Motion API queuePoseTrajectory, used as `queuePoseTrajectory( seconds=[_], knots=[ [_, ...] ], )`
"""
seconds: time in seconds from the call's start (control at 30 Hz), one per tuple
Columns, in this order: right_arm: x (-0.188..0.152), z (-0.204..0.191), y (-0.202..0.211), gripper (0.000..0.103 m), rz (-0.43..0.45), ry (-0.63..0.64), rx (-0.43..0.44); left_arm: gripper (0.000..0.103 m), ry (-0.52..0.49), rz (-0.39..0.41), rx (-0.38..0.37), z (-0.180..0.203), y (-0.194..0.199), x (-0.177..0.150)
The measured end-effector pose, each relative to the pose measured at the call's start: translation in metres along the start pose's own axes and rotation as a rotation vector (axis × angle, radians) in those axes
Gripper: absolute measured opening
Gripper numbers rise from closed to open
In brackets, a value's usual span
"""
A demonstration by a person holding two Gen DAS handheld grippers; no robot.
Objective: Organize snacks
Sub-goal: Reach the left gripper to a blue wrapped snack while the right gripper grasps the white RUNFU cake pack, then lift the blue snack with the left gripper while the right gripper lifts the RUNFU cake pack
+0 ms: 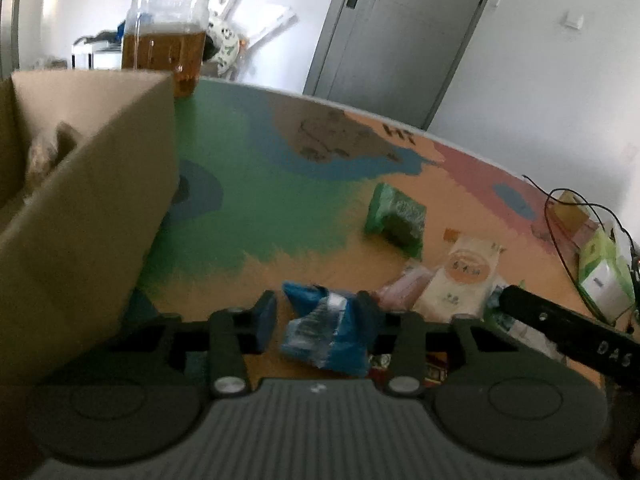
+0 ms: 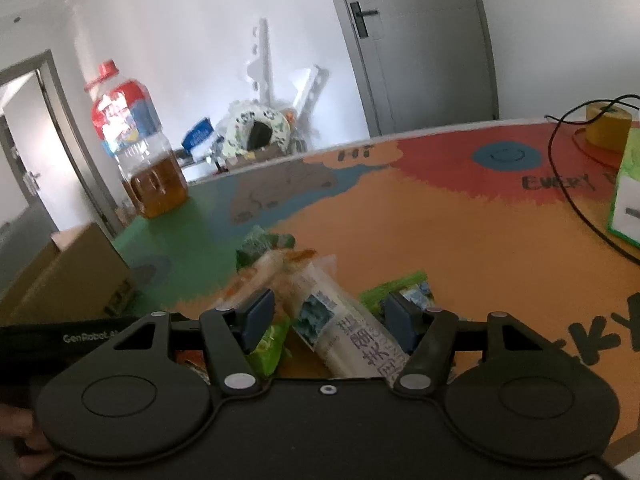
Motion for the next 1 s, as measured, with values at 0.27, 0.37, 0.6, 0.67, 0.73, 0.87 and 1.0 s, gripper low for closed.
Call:
queuePoseTrajectory(
  seconds=[0.27,0.37,0.6,0.67,0.73,0.87,1.0],
  knots=[
    [-0.02,-0.004,-0.006,0.05,-0.062,0.031,-0.018,0.034,-0.015,0.014,-0.006,-0.003,0.009,-0.007],
    [-0.024,-0.005,-0.001,0.045,-0.053,0.052,-0.029,0.033,-0.013,0.018,-0.011,-0.003,0.014,-0.012],
    [-0.027,0.0,0.015,0.031,-0.031,0.005,-0.005,0.032,-0.026,0.03,-0.021,0.006,0.029,-0.019],
    [-0.028,0.0,0.023,0.031,-0.003,0.005,0.003,0.032,-0.035,0.053,-0.022,0.009,0.037,-0.019],
    [-0.028,0.002,0.027,0.031,0.004,-0.009,0.009,0.032,-0.036,0.071,-0.031,0.01,0.045,-0.019],
    [-0.026,0.004,0.034,0.031,0.017,-0.029,-0.009,0.032,-0.029,0.094,-0.034,0.009,0.059,-0.019],
    [-0.019,0.001,0.046,0.031,0.052,-0.05,0.012,0.032,-0.02,0.122,-0.043,0.005,0.072,-0.015]
  ],
)
Point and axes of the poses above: each gripper's, at about its wrist camera, not at the fingertips, and y roughly against the way its jaws point, z to its right, x to its top, the point moved 5 cm from there along -y, roughly the way its jaws point, and after that the axes turned 6 degrees about -x, right-handed, at the moved point
